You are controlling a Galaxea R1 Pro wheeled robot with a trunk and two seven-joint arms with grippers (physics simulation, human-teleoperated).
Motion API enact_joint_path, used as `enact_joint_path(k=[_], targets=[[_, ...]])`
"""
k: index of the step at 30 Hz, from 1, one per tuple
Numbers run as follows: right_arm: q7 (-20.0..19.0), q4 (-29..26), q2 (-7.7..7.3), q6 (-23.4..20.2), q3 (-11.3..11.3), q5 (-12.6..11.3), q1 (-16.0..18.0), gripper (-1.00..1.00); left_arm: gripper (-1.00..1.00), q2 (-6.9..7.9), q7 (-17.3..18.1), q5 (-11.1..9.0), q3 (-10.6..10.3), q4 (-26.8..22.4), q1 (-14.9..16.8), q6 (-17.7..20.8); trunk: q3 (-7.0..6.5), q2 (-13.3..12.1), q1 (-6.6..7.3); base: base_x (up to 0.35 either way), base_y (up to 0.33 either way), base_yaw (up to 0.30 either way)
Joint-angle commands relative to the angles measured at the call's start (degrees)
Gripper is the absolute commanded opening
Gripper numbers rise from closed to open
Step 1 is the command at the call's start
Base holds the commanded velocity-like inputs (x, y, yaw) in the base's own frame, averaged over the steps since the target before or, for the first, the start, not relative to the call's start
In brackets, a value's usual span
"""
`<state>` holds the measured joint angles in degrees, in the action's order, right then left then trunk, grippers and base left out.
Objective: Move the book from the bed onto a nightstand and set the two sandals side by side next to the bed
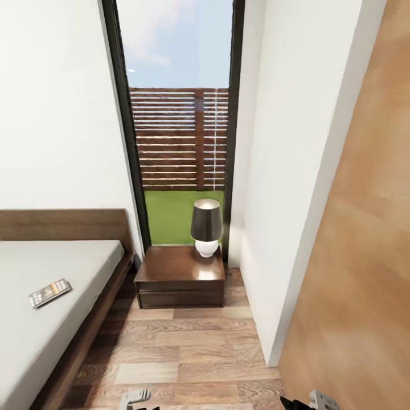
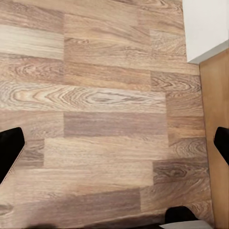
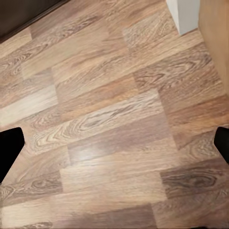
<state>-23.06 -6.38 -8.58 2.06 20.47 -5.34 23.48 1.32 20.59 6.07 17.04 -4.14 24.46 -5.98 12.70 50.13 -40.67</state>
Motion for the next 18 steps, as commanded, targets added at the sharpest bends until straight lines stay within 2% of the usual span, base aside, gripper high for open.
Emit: enact_joint_path(k=[1, 18], targets=[[-0.2, 0.1, -0.03, 0.1, -0.2, -0.6, 0.0, 1.0, 1.0, 0.0, 0.1, 0.6, 0.5, 0.1, 0.1, -0.3, 0.08, 0.1, -0.04, 0.326, 0.0, 0.159], [-0.2, 0.1, -0.03, 0.1, -0.2, -0.6, 0.0, 1.0, 1.0, 0.0, 0.1, 0.6, 0.5, 0.0, 0.1, -0.3, 0.08, 0.1, -0.04, 0.326, 0.0, 0.018]])
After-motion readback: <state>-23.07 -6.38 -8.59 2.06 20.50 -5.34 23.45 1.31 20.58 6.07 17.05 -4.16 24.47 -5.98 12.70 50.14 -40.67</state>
